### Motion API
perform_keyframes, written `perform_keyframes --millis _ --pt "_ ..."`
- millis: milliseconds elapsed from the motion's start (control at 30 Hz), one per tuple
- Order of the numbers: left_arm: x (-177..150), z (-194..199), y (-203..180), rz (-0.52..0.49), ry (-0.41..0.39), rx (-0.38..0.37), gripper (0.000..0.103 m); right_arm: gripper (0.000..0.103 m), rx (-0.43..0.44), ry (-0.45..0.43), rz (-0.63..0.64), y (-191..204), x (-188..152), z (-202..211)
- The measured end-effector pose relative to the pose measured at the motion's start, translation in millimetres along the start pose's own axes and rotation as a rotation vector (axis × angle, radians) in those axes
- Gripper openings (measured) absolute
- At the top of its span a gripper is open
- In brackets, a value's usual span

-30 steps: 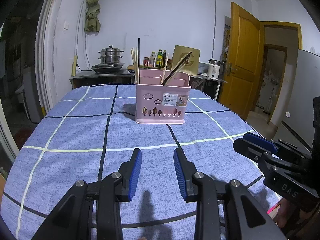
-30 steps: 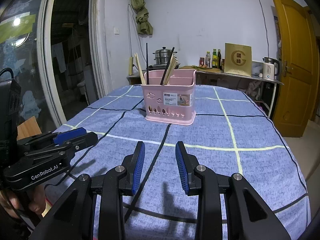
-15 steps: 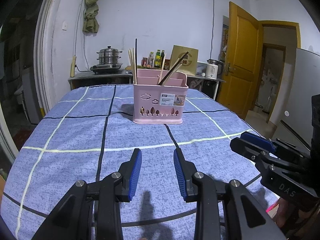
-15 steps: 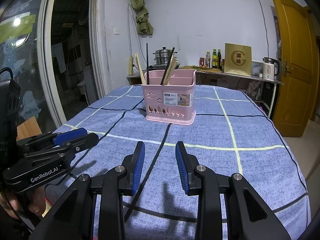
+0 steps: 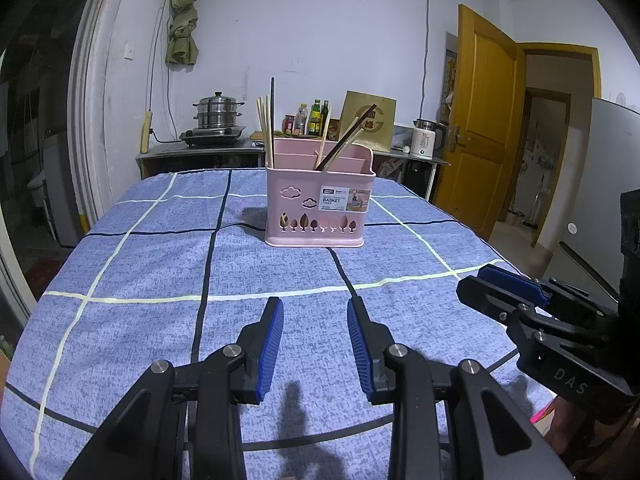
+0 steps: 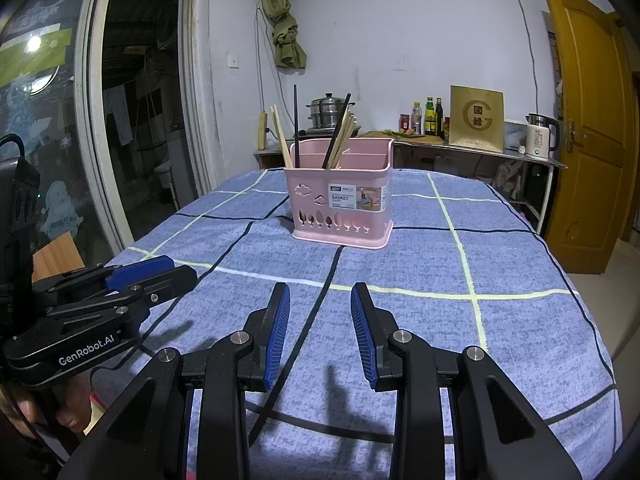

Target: Organize utensils

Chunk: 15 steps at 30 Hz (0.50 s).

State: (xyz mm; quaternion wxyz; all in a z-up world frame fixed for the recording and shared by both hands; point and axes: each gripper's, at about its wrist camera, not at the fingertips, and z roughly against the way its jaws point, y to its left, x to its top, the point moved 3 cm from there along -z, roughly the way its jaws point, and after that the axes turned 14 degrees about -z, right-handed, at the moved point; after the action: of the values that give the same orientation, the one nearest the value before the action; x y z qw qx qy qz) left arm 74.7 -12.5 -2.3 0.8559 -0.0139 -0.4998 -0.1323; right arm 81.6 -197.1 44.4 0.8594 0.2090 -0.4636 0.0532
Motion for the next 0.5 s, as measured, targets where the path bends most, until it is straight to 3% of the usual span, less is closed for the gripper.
perform_keyframes --millis 500 --pt "-1.9 0.6 -1.2 0.005 0.007 -0.001 0.033 0.033 0.0 0.0 0.0 0.3 -0.5 0.4"
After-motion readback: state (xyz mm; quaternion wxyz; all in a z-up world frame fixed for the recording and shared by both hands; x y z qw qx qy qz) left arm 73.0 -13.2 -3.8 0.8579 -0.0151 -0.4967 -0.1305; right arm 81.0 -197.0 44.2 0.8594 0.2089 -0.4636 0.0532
